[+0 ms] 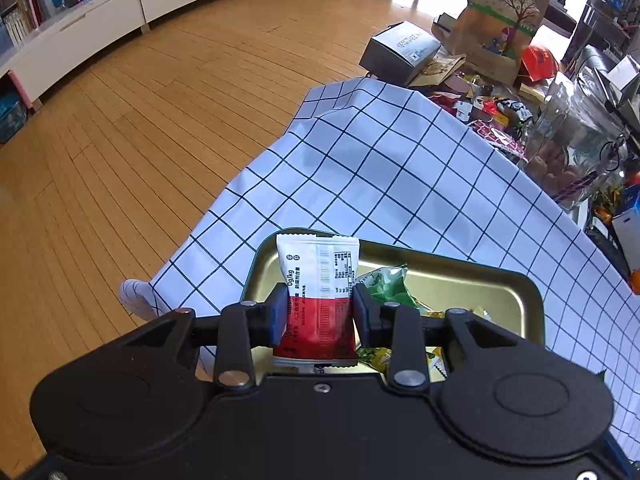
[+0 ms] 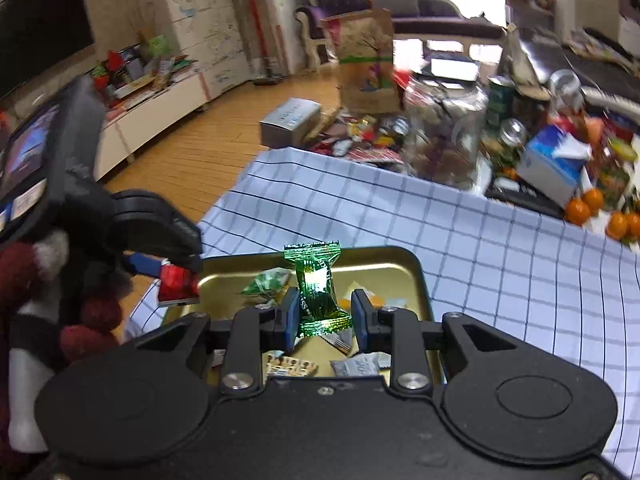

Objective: Organize snacks
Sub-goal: 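Carry the red-and-white packet and green candy over the gold tray with both tools, then open the left tool to drop the red packet while the right tool releases the green candy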

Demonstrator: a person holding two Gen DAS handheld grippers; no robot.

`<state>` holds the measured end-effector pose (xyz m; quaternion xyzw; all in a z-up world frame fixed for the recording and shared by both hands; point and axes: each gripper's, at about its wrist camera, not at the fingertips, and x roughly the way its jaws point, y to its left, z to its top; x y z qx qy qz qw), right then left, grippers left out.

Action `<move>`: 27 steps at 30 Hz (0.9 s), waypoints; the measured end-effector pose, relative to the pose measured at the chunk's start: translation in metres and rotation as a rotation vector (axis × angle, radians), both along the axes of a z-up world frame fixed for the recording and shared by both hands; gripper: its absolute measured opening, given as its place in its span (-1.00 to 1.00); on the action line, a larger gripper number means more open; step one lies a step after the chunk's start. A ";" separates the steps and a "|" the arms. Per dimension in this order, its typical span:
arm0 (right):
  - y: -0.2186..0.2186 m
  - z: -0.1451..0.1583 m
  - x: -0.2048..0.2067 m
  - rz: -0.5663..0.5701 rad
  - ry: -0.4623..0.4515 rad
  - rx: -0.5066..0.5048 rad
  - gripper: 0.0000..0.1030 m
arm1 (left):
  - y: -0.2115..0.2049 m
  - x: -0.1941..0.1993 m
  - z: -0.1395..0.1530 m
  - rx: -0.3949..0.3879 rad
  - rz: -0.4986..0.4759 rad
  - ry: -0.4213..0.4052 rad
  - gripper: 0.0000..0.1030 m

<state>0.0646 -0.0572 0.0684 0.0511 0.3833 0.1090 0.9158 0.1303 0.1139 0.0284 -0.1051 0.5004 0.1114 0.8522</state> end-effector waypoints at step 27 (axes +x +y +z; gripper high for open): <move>-0.021 -0.071 0.022 0.052 0.125 0.135 -0.43 | -0.016 0.013 -0.031 0.050 -0.029 0.150 -0.18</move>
